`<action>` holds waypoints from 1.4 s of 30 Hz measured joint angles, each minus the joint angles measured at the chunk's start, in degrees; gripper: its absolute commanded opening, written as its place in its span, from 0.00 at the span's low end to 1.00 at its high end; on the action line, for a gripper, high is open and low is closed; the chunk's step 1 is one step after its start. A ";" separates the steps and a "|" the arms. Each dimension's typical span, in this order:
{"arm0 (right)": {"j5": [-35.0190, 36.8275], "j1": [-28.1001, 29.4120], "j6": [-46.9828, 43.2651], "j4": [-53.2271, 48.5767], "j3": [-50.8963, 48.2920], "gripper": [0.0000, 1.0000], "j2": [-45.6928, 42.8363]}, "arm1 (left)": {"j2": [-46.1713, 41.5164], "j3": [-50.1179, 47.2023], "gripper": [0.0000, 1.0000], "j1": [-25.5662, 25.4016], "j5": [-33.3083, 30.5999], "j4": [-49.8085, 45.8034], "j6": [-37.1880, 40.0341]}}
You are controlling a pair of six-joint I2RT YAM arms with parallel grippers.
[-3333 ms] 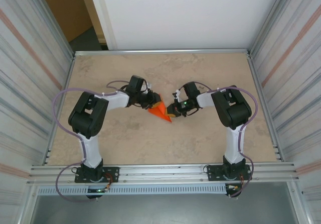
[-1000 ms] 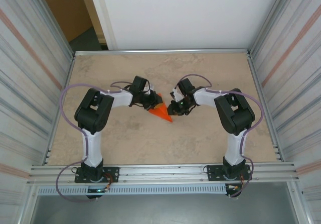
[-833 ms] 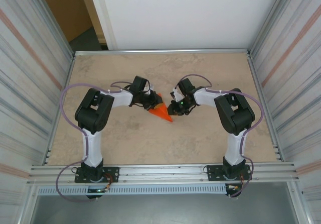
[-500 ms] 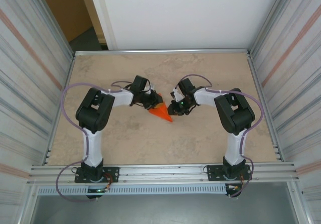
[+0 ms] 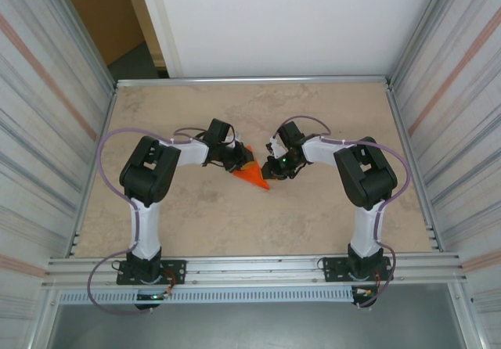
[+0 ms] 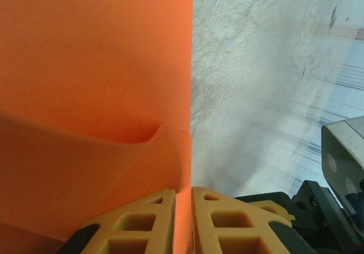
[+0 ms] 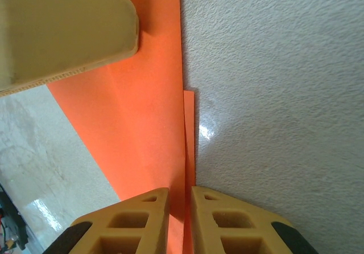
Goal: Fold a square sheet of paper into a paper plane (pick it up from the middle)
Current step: Fourth fold the wing at the center of the table.
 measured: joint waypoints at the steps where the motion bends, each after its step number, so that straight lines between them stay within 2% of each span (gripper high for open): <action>1: -0.02 0.00 0.00 0.00 0.00 0.18 0.00 | 0.00 0.00 0.15 0.00 -0.02 -0.17 0.07; 8: -0.15 0.11 0.85 0.04 -0.04 0.27 -0.92 | 0.02 0.00 0.15 0.00 0.00 -0.74 0.31; 14: 1.27 -0.70 2.56 0.15 -1.42 0.29 -6.29 | 0.04 0.00 0.15 0.00 0.00 -0.76 0.50; 17: 1.29 -0.90 3.02 0.61 -1.42 0.27 -8.66 | 0.04 0.00 0.15 0.00 0.00 -0.76 0.50; 20: 0.87 -0.35 3.21 0.92 -1.27 0.21 -8.96 | 0.04 0.00 0.15 0.00 0.00 -0.81 0.55; 28: -1.95 2.01 3.43 0.96 1.38 0.09 -3.61 | 0.04 0.00 0.14 0.00 0.00 -0.94 0.94; 42: -3.89 2.05 3.41 0.68 4.94 0.06 3.08 | 0.04 0.00 0.13 0.00 -0.07 -1.18 0.92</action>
